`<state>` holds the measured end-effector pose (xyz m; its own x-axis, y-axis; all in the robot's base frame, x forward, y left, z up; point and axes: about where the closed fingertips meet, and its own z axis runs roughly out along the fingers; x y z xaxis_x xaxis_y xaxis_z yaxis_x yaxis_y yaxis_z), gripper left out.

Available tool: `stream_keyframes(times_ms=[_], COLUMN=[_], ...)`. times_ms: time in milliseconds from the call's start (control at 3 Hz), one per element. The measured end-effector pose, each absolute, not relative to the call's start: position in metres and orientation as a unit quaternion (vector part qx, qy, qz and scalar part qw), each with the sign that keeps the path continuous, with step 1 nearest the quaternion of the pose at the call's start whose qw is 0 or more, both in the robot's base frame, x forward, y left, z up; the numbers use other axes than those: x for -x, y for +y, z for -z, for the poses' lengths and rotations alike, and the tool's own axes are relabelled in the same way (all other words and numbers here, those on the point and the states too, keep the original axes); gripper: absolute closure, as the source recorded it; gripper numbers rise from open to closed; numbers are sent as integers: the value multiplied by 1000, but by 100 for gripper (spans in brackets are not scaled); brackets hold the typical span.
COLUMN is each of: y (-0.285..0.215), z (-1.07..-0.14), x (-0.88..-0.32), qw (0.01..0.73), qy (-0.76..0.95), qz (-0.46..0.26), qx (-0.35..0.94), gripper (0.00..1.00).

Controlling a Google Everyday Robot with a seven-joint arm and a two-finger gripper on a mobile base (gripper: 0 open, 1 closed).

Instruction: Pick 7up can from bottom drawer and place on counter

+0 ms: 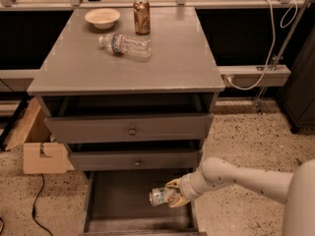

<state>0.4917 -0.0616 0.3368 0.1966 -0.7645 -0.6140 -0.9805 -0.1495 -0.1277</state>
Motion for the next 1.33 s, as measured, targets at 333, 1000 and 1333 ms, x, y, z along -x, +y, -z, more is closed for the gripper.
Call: stream_keyframes(times_ms=[333, 1000, 1333], y=[-63, -63, -62], z=[-396, -409, -462], x=[-493, -494, -479], qw=[261, 259, 288], qy=[575, 566, 534], qz=[-197, -194, -207], qx=[750, 758, 768], gripper=[100, 100, 100])
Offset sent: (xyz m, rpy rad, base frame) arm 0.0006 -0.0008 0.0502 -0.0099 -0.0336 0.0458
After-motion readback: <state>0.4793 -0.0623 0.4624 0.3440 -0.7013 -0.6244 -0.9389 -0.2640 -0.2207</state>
